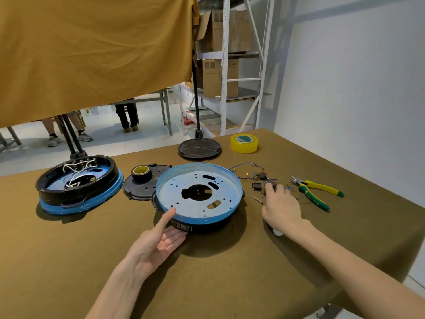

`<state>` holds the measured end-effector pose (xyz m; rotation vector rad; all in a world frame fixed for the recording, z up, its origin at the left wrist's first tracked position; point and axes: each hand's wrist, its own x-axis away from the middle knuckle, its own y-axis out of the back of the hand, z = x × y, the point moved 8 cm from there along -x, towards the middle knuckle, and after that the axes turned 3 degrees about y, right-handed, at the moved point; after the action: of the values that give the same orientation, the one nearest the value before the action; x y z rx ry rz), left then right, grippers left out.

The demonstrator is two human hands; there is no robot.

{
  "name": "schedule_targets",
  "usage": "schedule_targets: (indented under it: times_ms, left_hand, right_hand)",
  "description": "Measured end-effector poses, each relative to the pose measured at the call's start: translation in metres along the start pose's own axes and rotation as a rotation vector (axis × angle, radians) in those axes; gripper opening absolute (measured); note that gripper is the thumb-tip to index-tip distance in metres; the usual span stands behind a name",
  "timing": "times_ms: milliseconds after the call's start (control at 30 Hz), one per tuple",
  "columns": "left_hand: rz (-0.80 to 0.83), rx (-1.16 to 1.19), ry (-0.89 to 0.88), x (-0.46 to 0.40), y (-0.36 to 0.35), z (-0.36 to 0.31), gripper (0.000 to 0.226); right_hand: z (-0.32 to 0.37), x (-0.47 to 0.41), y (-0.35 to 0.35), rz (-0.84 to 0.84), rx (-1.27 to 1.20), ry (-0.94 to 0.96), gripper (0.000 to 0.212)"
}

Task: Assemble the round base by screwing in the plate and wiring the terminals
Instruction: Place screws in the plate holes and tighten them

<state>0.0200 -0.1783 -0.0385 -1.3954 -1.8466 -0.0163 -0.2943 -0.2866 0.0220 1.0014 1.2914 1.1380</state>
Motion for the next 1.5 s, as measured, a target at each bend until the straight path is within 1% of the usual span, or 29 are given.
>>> schedule_targets:
  times_ms: [67,100,267,367,400,467,533,567,600,633,700,733,800,900,1000,1067,1167,1233,1300,1400,1500]
  left_hand:
    - [0.002,-0.002,0.0,0.0,0.0,0.0,0.084]
    - [0.004,-0.002,-0.003,0.0,-0.001,0.0,0.084]
    - [-0.01,-0.009,0.002,0.0,0.001,-0.001,0.084]
    - [-0.015,-0.034,0.008,-0.001,0.006,-0.007,0.082]
    - [-0.014,-0.052,0.01,-0.001,0.009,-0.01,0.08]
    - [0.0,-0.099,0.038,-0.001,0.013,-0.016,0.079]
    - [0.03,-0.159,0.093,0.001,0.016,-0.02,0.081]
    - [0.048,-0.19,0.12,0.001,0.018,-0.022,0.083]
    - [0.07,-0.223,0.142,0.002,0.02,-0.025,0.085]
    - [0.095,-0.26,0.161,0.003,0.021,-0.027,0.086]
    - [0.128,-0.311,0.183,0.004,0.023,-0.031,0.086]
    - [0.123,-0.303,0.184,0.003,0.024,-0.033,0.085]
    - [0.062,-0.217,0.158,0.0,0.027,-0.036,0.086]
    - [-0.031,-0.111,0.105,-0.006,0.021,-0.034,0.089]
    - [0.016,-0.013,0.098,-0.006,0.006,-0.026,0.08]
    - [0.041,0.029,0.056,-0.005,0.004,-0.023,0.079]
    - [-0.01,0.026,-0.007,-0.005,0.012,-0.021,0.083]
    - [0.004,0.006,-0.027,-0.006,0.012,-0.022,0.083]
    - [0.058,-0.01,-0.029,-0.008,0.01,-0.023,0.082]
    - [0.127,-0.078,-0.014,-0.01,0.009,-0.02,0.08]
    - [0.182,-0.17,0.01,-0.007,0.006,-0.017,0.075]
  right_hand:
    - [0.009,-0.006,-0.001,-0.04,0.042,0.081,0.038]
    - [0.012,-0.01,-0.002,-0.039,0.075,0.093,0.034]
    - [0.018,-0.025,-0.007,-0.048,0.185,0.071,0.02]
    - [0.018,-0.025,-0.006,-0.032,0.172,0.081,0.016]
    - [0.019,-0.023,-0.002,-0.061,0.143,0.078,0.015]
    - [0.02,-0.019,0.014,-0.196,-0.004,0.063,0.013]
    - [0.024,-0.013,0.034,-0.332,-0.313,0.083,0.014]
    - [0.033,-0.011,0.043,-0.361,-0.48,0.128,0.013]
    - [0.046,-0.008,0.05,-0.344,-0.607,0.2,0.01]
    - [0.066,-0.006,0.054,-0.29,-0.685,0.295,0.008]
    - [0.107,0.005,0.053,-0.124,-0.742,0.475,0.009]
    - [0.122,0.01,0.048,-0.048,-0.757,0.524,0.009]
    - [0.135,0.018,0.041,0.024,-0.813,0.533,0.011]
    - [0.137,0.025,0.039,0.025,-0.878,0.454,0.01]
    - [0.136,0.032,0.035,0.042,-0.895,0.372,0.011]
    - [0.135,0.034,0.032,0.081,-0.902,0.325,0.012]
    - [0.139,0.028,0.035,0.144,-0.918,0.301,0.016]
    - [0.15,0.021,0.039,0.193,-0.949,0.323,0.019]
    - [0.165,0.015,0.044,0.218,-0.923,0.387,0.019]
    - [0.19,0.009,0.052,0.182,-0.838,0.515,0.018]
    - [0.21,0.009,0.056,0.126,-0.817,0.602,0.017]
